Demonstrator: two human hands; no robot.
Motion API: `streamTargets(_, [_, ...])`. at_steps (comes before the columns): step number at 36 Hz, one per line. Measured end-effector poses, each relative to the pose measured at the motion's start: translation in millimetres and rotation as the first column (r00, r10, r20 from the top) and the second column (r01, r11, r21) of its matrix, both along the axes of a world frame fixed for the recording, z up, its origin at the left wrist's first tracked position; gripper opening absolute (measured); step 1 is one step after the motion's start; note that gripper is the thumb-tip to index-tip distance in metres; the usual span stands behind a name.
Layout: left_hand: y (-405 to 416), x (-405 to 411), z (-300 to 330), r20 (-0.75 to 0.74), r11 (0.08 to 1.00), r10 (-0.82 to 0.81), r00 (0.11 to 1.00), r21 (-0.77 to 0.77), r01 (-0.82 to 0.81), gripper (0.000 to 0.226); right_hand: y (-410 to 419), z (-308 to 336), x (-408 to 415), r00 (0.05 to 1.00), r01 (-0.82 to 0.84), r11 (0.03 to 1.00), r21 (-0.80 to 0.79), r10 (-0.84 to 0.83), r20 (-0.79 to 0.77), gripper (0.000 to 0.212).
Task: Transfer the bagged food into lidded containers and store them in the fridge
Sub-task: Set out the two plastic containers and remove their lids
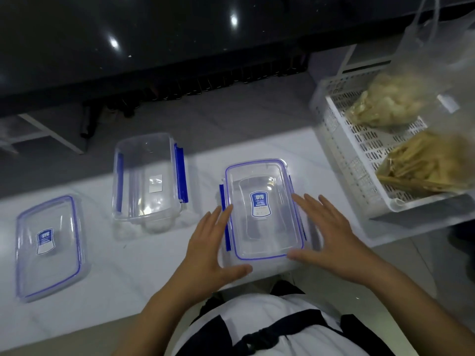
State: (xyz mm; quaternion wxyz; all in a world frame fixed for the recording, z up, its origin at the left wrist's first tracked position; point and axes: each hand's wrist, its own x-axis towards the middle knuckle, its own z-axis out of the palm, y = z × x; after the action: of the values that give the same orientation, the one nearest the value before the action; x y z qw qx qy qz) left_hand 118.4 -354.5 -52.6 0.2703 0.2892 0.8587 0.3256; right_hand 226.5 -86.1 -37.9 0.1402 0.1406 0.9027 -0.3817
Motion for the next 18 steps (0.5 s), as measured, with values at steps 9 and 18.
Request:
streamTargets(9, [23, 7, -20, -0.109, 0.997, 0.000, 0.994, -0.073, -0.008, 0.124, -7, -23, -12, 0.982, -0.188, 0.965, 0.183, 0.186, 0.026, 0.119])
streamTargets(18, [36, 8, -9, -0.163, 0.994, 0.108, 0.981, -0.017, -0.112, 0.120, 9, -11, -21, 0.975, -0.191, 0.965, 0.179, 0.207, -0.076, 0.113])
